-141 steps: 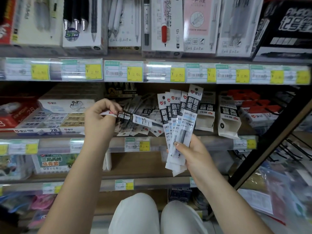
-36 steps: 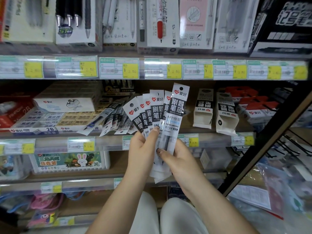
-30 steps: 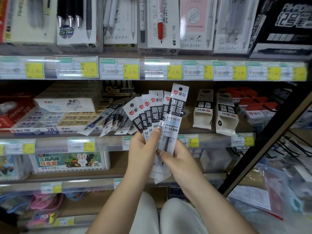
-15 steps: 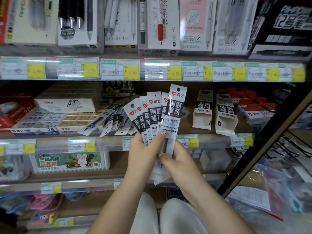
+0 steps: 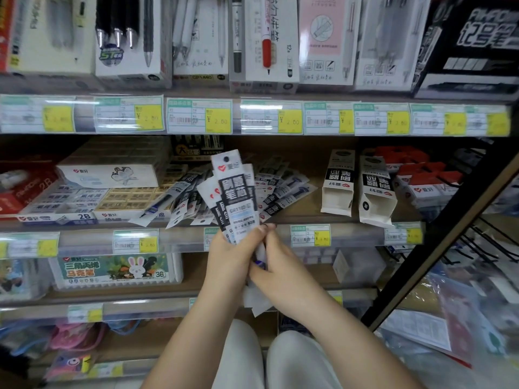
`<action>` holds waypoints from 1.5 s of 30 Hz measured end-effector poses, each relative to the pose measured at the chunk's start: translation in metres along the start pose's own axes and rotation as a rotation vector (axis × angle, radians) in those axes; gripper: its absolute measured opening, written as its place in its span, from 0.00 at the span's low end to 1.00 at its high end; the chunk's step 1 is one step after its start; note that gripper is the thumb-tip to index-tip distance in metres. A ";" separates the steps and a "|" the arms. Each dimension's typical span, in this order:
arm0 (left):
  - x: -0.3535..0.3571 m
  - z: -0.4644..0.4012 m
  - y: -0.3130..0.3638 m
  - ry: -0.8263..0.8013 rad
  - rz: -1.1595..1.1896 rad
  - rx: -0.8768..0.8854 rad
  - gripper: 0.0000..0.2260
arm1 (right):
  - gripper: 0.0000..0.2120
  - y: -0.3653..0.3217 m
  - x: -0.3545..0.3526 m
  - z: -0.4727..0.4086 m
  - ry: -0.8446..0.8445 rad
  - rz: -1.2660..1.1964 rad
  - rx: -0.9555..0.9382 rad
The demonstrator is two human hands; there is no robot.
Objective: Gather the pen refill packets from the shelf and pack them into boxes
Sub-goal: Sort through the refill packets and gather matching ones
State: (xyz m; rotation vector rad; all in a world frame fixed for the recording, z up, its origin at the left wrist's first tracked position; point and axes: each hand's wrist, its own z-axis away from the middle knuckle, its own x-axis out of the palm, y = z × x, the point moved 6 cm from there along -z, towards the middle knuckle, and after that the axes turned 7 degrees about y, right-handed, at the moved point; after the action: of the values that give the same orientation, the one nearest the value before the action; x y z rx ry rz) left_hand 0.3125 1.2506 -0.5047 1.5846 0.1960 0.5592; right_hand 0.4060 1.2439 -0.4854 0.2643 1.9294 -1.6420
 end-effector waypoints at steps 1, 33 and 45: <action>0.000 0.000 -0.003 0.017 0.066 -0.058 0.08 | 0.21 0.000 0.002 -0.001 -0.002 0.005 0.014; -0.012 -0.038 0.018 0.139 0.385 -0.347 0.10 | 0.20 0.014 -0.030 -0.186 -0.081 0.742 -0.163; -0.011 -0.033 0.011 0.110 0.388 -0.390 0.09 | 0.14 -0.012 -0.063 -0.155 0.420 0.787 -0.370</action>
State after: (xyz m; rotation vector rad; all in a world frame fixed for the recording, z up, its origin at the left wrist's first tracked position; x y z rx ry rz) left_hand 0.2858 1.2741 -0.4971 1.2137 -0.1382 0.9278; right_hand 0.4035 1.4024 -0.4301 1.1170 1.9881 -0.7366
